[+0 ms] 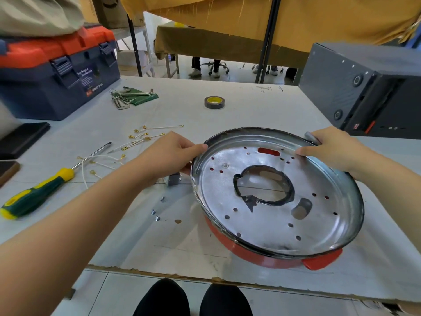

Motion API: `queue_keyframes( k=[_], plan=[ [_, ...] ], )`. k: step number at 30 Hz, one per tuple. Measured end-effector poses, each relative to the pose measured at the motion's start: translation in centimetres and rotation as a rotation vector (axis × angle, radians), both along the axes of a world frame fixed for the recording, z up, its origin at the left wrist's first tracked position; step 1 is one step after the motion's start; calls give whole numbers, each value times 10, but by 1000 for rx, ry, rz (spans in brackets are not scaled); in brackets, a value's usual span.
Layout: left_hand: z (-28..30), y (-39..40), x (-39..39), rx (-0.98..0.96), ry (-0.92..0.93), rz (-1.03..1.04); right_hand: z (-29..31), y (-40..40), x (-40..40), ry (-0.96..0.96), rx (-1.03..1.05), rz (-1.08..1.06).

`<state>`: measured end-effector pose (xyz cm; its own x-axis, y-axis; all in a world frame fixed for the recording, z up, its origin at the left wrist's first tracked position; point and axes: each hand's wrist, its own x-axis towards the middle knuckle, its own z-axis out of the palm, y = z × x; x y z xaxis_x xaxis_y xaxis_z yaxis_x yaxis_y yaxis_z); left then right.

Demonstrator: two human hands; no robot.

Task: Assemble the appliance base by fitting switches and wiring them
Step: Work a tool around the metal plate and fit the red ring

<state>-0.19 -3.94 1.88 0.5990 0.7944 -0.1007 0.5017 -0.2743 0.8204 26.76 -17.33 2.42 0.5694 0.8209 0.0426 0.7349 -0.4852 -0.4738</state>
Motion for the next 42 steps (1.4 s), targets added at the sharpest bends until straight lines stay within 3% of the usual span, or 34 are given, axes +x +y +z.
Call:
queue_keyframes(
  k=[6, 13, 21, 29, 42],
  plan=[
    [2, -3, -24, 54, 72, 10, -8, 14, -3, 8, 29, 108],
    [2, -10, -41, 17, -60, 45, -6, 25, -7, -94, 19, 297],
    [5, -6, -37, 24, -19, 41, -6, 26, -7, -132, -3, 294],
    [-1, 10, -12, 222, 82, 36, -4, 28, -8, -130, 8, 356],
    [-5, 8, -12, 56, -30, 18, -2, 31, -11, -82, -4, 396]
  ],
)
